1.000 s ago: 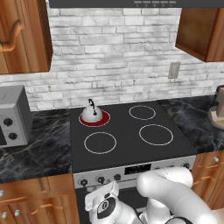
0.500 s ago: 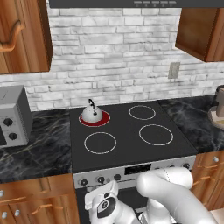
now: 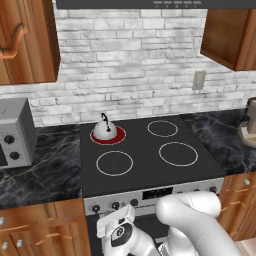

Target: The kettle is done boiling. Turn off the stove, then wait for 300 timesteps before moving the kettle to the dining table.

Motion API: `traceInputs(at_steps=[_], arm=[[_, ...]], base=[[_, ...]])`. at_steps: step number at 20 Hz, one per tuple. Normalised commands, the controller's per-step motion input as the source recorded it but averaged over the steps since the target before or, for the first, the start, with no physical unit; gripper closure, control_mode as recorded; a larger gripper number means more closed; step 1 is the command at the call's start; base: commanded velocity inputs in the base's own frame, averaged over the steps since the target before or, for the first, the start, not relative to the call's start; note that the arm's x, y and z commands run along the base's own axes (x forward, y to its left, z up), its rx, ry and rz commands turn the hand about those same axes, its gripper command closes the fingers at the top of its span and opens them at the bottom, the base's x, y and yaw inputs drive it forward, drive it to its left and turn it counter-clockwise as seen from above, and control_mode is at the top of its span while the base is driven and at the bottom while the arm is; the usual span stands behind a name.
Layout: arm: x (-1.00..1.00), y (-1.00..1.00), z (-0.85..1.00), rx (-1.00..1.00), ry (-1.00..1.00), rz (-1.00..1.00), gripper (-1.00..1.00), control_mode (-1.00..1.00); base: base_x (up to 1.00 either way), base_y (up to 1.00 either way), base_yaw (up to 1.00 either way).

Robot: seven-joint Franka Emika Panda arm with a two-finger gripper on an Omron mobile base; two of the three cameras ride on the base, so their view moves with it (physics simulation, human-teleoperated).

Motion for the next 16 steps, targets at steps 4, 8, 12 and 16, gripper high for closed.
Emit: traceInputs(at_steps=[4,8,12,16], arm=[[0.08,0.00,-0.07,0.00,0.00,0.00,-1.00,-1.00],[0.09,0.00,-0.07,0.00,0.00,0.00,-1.00,-1.00],[0.04,0.00,-0.06,0.00,0.00,0.00,-1.00,-1.00],[0.02,0.00,-0.04,0.00,0.00,0.00,1.00,-1.00]], base=[[0.00,0.00,0.00],[0.00,0.00,0.00],[0.00,0.00,0.00],[0.00,0.00,0.00]])
